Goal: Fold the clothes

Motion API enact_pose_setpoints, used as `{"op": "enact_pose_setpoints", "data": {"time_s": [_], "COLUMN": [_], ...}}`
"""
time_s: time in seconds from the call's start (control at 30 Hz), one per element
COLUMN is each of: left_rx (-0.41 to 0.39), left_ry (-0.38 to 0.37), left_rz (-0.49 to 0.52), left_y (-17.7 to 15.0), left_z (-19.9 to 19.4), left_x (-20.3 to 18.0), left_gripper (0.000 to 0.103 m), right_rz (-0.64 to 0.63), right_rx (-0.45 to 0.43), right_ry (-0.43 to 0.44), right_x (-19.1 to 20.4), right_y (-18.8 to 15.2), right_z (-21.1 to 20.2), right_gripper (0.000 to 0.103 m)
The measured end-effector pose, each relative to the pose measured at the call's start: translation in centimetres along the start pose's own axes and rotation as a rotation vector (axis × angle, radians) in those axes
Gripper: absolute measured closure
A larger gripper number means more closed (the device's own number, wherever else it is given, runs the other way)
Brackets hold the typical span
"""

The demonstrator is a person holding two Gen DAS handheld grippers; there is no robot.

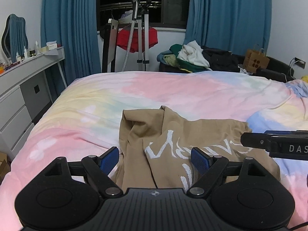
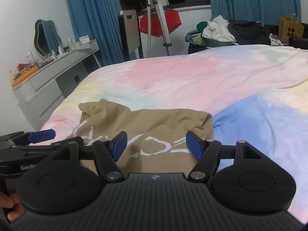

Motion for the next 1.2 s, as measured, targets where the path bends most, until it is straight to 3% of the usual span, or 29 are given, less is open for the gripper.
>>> {"op": "enact_pose_setpoints", "data": {"time_s": [0.3, 0.5, 0.57, 0.63, 0.83, 1.0, 1.1, 1.2], "left_rx": [0.137, 0.144, 0.143, 0.155, 0.201, 0.413, 0.467, 0.434], "left_ry": [-0.012, -0.019, -0.039, -0.09, -0.357, -0.53, -0.501, -0.409], "left_rz": [-0.007, -0.031, -0.083, -0.177, -0.565, -0.815, -0.921, -1.027], "left_y": [-1.2, -1.3, -1.1, -1.1, -2.0, -5.5, -7.6, -8.8], "left_z": [3.9, 3.8, 3.0, 1.7, -2.3, -0.4, 2.2, 4.4], "left_x": [-0.2, 0.5, 1.1, 2.1, 5.8, 6.4, 6.5, 7.7], "left_gripper": [0.018, 0.02, 0.02, 0.02, 0.015, 0.013, 0.014, 0.03], "right_rz": [-0.003, 0.005, 0.012, 0.07, 0.391, 0.586, 0.703, 0.838], "right_rx": [0.117, 0.109, 0.102, 0.096, 0.011, -0.04, 0.001, 0.078], "right_ry": [-0.008, -0.002, -0.003, 0.007, 0.116, 0.252, 0.364, 0.46], "right_x": [-0.9, -0.8, -0.9, -1.3, -4.0, -5.0, -4.8, -4.6], "right_y": [-2.1, -2.0, -1.8, -1.5, -0.7, -1.0, -1.6, -3.3], "right_z": [3.9, 4.4, 4.2, 3.6, -0.7, -3.4, -2.7, -1.1], "right_gripper": [0.031, 0.03, 0.03, 0.032, 0.031, 0.03, 0.03, 0.031]}}
Point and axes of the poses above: each gripper's, at about its wrist camera, not at the fingertips, and z roughly the way its jaws point, x to its left, y to its top, the point moved 2 cm from there along z, roughly the way its jaws point, and after that the axes turned 4 degrees about y, right-handed, at the moved point
